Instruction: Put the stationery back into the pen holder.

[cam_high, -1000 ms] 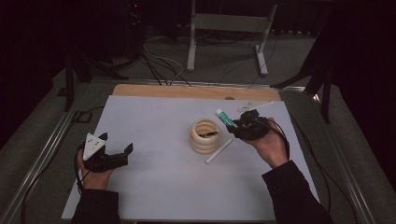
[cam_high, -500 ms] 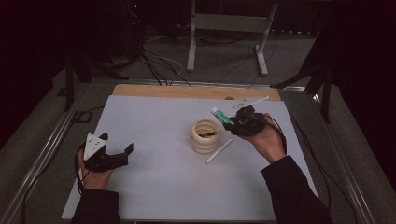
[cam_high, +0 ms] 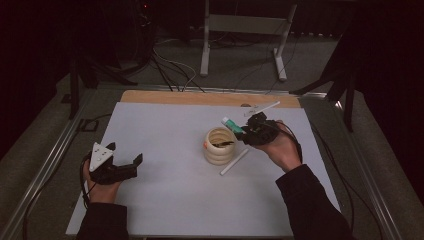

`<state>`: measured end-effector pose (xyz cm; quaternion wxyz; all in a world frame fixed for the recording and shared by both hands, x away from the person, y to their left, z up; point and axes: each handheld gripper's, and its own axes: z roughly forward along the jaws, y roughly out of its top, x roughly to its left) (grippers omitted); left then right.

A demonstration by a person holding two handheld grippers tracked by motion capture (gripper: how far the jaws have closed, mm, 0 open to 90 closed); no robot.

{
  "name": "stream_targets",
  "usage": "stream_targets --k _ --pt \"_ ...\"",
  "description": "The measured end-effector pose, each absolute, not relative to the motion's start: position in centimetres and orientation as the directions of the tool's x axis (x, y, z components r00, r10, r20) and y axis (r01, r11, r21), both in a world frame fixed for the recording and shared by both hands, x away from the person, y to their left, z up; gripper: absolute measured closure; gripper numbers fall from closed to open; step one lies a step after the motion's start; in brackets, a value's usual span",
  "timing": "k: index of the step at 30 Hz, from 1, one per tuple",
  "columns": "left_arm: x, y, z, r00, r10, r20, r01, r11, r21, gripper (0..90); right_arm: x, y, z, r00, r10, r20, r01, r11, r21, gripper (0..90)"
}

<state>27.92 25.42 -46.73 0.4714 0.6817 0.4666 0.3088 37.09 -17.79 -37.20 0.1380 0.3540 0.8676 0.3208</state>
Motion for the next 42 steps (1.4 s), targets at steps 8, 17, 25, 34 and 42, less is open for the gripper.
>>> stream_targets --k 8,17,25,34,42 --pt "27.9 25.5 -46.7 0.373 0.928 -0.02 0.346 -0.119 0.931 0.0 37.5 -17.0 -37.7 -0.721 0.693 -0.007 0.532 0.56 0.635 65.2" --pt "27.9 25.5 -46.7 0.373 0.928 -0.02 0.345 -0.118 0.931 0.0 37.7 -16.5 -38.1 -0.727 0.686 -0.003 0.537 0.571 0.621 65.2" --pt "27.9 25.6 -46.7 0.369 0.929 -0.021 0.346 -0.117 0.931 0.0 38.0 -16.1 -38.5 -0.732 0.682 0.002 0.544 0.582 0.605 65.0" --pt "27.9 25.6 -46.7 0.369 0.929 -0.021 0.346 -0.116 0.931 0.0 38.3 -16.0 -38.9 -0.731 0.682 0.008 0.552 0.585 0.595 65.0" --pt "27.9 25.6 -46.7 0.369 0.929 -0.022 0.347 -0.116 0.931 0.0 38.4 -15.8 -39.0 -0.733 0.68 0.018 0.557 0.585 0.589 64.8"
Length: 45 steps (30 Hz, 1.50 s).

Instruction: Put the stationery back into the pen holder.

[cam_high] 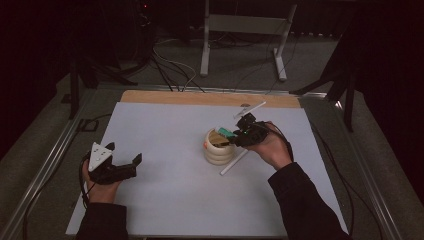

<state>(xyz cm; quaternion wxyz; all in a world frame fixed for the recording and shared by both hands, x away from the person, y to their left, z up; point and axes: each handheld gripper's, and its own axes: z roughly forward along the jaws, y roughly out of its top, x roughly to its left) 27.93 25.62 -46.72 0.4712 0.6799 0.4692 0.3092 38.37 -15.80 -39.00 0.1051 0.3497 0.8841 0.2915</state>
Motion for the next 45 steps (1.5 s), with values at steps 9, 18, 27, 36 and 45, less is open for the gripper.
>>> stream_targets --k 9,18,27,36,45 --pt "27.9 25.6 -46.7 0.367 0.93 -0.024 0.347 -0.113 0.931 0.0 38.6 -15.5 -39.2 -0.734 0.679 0.021 0.559 0.586 0.587 64.5" --pt "28.0 25.6 -46.8 0.368 0.929 -0.024 0.348 -0.114 0.93 0.0 38.8 -15.1 -39.4 -0.735 0.678 0.027 0.561 0.584 0.587 64.4" --pt "28.0 25.7 -46.7 0.365 0.931 -0.025 0.347 -0.111 0.931 0.0 39.0 -15.1 -39.1 -0.7 0.712 0.06 0.579 0.515 0.632 39.5" --pt "27.9 25.7 -46.7 0.364 0.931 -0.026 0.348 -0.111 0.931 0.0 38.5 -15.7 -38.7 -0.644 0.761 0.073 0.583 0.426 0.692 10.9" --pt "27.9 25.7 -46.7 0.365 0.931 -0.025 0.348 -0.111 0.931 0.0 38.3 -16.0 -38.7 -0.623 0.78 0.057 0.584 0.415 0.698 4.1"
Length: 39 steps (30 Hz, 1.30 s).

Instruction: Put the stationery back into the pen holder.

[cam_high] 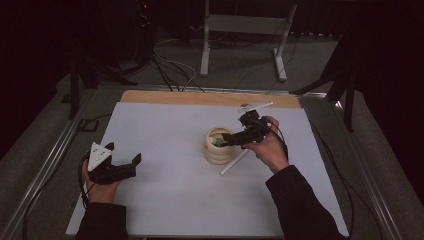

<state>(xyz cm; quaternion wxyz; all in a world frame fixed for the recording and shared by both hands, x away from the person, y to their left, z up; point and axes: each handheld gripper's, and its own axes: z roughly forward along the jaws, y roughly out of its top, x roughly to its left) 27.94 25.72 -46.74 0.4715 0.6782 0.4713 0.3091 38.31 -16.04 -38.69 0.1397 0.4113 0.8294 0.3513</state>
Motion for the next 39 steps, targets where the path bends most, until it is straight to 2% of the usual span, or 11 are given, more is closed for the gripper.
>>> stream_targets --k 39 --pt "27.9 25.6 -46.8 0.364 0.931 -0.025 0.349 -0.112 0.93 0.0 37.4 -18.5 -39.6 -0.58 0.815 0.017 0.607 0.418 0.676 3.2"
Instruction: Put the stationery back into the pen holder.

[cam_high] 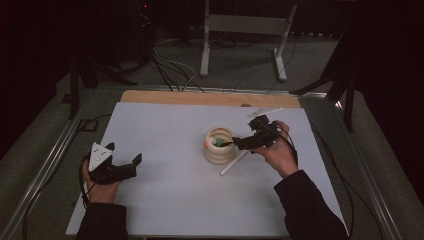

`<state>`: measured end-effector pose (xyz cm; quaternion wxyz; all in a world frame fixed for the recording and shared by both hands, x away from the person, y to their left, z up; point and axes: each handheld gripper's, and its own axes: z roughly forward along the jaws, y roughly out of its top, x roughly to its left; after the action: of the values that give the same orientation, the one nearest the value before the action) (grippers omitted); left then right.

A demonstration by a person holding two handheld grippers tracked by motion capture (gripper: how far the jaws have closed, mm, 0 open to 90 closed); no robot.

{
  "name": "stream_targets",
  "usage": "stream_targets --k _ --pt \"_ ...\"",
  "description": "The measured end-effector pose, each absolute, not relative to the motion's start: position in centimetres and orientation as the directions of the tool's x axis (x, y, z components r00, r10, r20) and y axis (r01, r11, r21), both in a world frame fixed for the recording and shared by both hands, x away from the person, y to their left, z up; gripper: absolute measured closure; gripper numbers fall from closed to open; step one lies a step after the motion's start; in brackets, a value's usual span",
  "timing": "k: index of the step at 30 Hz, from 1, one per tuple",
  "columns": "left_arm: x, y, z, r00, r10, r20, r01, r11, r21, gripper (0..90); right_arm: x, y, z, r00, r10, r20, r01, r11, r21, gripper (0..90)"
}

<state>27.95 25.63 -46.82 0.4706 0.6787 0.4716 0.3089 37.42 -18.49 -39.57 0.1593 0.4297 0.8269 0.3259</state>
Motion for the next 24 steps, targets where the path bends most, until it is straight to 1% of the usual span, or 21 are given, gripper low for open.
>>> stream_targets --k 11,24 --pt "27.9 25.6 -46.8 0.363 0.931 -0.025 0.35 -0.112 0.93 0.0 37.3 -18.8 -40.1 -0.59 0.807 0.008 0.603 0.434 0.669 3.3" --pt "27.9 25.6 -46.8 0.363 0.932 -0.025 0.35 -0.111 0.93 0.0 37.0 -18.9 -41.8 -0.586 0.81 -0.001 0.619 0.449 0.645 3.3"
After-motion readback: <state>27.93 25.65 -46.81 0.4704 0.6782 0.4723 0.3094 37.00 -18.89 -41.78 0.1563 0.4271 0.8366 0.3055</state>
